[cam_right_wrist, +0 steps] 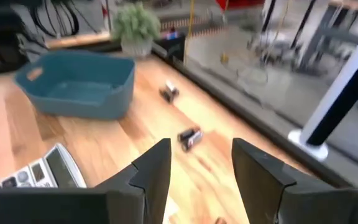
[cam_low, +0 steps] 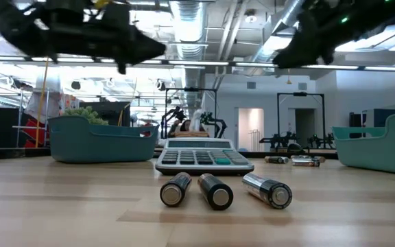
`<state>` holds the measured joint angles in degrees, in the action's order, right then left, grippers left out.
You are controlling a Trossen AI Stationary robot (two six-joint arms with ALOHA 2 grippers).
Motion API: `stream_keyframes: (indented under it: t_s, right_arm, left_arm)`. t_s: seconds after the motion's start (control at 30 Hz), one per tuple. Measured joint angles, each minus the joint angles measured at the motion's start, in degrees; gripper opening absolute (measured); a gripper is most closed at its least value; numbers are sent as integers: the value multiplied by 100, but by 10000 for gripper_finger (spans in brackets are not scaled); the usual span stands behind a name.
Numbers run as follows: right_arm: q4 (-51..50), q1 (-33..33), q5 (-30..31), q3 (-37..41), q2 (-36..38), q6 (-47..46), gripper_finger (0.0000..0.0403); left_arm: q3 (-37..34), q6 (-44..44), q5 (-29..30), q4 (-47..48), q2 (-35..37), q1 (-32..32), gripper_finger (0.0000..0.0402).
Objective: Sort batteries
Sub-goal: Put the silver/black battery into the blue bin
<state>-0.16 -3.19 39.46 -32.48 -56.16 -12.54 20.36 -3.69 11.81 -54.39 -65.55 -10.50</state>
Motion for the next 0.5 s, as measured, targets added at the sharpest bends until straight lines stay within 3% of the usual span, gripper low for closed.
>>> stream_keyframes:
  t_s: [0.3,0.5]
  right_arm:
    - [-99,1430,-1558,-971,-1641,-181,187]
    - [-89,1818,-1959,-1841,-2946,340,187]
  left_arm:
    - [-938,-154,229,378,1472,117,76]
    - [-1058,-154,291,507,1887,114,76]
